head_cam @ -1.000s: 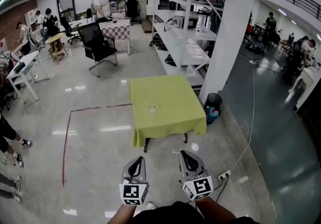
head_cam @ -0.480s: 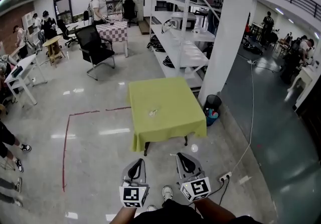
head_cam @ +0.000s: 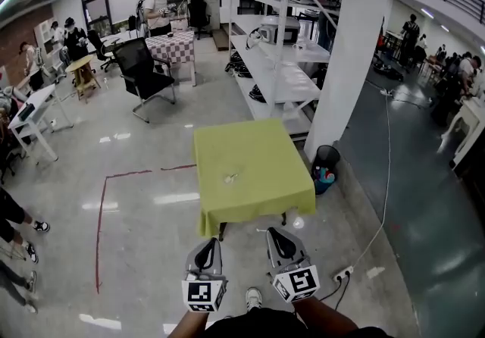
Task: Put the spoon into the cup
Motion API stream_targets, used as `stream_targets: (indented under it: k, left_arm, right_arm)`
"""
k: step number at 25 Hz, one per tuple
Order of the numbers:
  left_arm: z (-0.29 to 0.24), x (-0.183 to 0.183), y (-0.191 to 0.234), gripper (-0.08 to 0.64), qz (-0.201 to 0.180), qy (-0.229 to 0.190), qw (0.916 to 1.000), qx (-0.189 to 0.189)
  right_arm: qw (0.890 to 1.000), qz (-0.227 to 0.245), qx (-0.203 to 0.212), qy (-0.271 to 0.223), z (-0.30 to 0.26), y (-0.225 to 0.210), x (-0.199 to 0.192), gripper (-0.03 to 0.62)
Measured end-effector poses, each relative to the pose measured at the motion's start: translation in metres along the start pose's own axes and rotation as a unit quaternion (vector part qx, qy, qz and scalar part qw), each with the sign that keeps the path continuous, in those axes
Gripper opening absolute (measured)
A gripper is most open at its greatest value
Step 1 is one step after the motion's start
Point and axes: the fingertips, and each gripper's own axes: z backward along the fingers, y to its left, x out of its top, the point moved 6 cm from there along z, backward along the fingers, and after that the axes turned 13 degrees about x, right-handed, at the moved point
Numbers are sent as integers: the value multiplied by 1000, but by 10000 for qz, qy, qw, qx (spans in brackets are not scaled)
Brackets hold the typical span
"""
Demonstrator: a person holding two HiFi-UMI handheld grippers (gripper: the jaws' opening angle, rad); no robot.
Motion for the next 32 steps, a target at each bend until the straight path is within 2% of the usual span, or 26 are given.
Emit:
stream_targets:
  k: [10,15,23,32]
  left_arm:
    - [-69,-1,-7,6,-226,126,9992,307]
    - [-89,2,-8,6,-324,156,9983,459]
    - [-114,6,-10,6,-218,265,9981,514]
    - [-168,1,20,6,-48,303,9984,476]
  right_arm:
    - [9997,-8,233,-97,-41,-66,-6,11]
    - [9993,-185,296,-97,-56,-93,-16,11]
    - [9990,-257,371,-8,-79,-118,-20,11]
    - [9993,-169,341,70,-126,-140,-18,11]
